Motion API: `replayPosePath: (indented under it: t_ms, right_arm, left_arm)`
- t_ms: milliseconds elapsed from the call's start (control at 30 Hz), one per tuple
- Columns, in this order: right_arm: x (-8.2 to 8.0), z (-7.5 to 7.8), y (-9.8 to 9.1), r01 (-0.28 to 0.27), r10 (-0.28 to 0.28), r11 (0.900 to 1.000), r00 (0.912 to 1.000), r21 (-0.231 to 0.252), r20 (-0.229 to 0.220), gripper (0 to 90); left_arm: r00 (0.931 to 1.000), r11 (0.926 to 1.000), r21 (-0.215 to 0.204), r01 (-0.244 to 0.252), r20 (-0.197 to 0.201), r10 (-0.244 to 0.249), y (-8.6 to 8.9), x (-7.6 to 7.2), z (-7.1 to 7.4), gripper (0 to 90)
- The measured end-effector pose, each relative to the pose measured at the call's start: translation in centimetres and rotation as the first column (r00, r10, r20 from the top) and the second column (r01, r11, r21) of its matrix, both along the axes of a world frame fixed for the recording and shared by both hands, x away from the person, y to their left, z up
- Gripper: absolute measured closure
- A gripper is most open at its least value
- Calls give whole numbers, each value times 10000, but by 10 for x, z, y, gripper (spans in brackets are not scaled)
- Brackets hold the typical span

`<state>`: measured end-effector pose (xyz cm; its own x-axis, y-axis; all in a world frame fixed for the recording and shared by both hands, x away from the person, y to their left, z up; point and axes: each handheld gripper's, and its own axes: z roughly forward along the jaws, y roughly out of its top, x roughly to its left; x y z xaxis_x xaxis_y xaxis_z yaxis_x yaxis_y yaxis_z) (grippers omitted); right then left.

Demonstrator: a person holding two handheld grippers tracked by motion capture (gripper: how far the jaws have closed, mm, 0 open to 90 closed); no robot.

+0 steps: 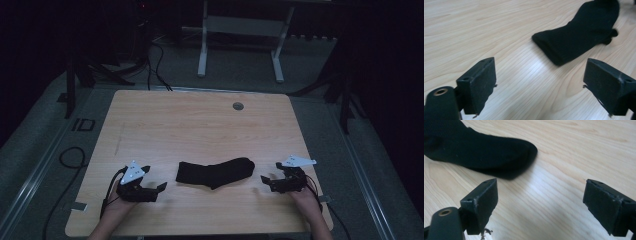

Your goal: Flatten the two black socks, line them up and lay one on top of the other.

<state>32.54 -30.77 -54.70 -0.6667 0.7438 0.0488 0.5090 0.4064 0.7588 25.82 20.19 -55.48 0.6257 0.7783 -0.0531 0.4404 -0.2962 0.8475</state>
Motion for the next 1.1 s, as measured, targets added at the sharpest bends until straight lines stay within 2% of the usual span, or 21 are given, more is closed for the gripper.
replayPosePath:
  t_ms: [67, 133, 200, 333, 400, 567, 667, 900, 967, 1033, 1100]
  right_arm:
    - [-2, -2, -4, 95, -95, 10000, 9999, 29, -71, 124]
    - [-3, -3, -7, 152, -152, 9999, 9999, 23, -70, 124]
    - [-6, -3, -12, 271, -271, 9996, 9996, 81, -43, 124]
    - [-10, -3, -18, 427, -427, 9990, 9991, 161, -8, 124]
    - [-16, -4, -26, 638, -637, 9979, 9980, 125, -34, 124]
    - [-26, -3, -38, 1088, -1095, 9936, 9938, 316, 191, 124]
    - [-31, -3, -45, 1274, -1280, 9916, 9915, 224, 234, 124]
    - [-35, -3, -60, 1811, -1821, 9827, 9829, 385, 258, 131]
    - [-36, -4, -62, 1914, -1925, 9808, 9808, 368, 312, 131]
    - [-35, -6, -63, 1977, -1985, 9798, 9796, 292, 300, 131]
    - [-35, -6, -62, 1982, -1988, 9799, 9796, 225, 307, 131]
  left_arm:
    - [9998, 9998, 65, -207, 50, 207, 6, -3, 0, 105]
    - [9998, 9998, 65, -207, 50, 207, 6, -3, 0, 105]
    - [9985, 9982, 276, -540, -99, 543, 14, -7, -2, 105]
    - [9976, 9979, 117, -642, -258, 645, 22, -12, -4, 82]
    - [9960, 9966, 68, -816, -364, 818, 31, -18, -8, 81]
    - [9915, 9918, -191, -1267, -318, 1260, 44, -24, -9, 81]
    - [9899, 9902, -207, -1384, -324, 1377, 47, -26, -9, 81]
    - [9885, 9884, -243, -1498, -259, 1491, 52, -33, -13, 75]
    - [9865, 9859, -375, -1629, -231, 1621, 53, -35, -17, 76]
    - [9854, 9852, -408, -1667, -428, 1650, 54, -36, -20, 76]
    - [9865, 9857, -443, -1624, -308, 1611, 53, -36, -19, 75]
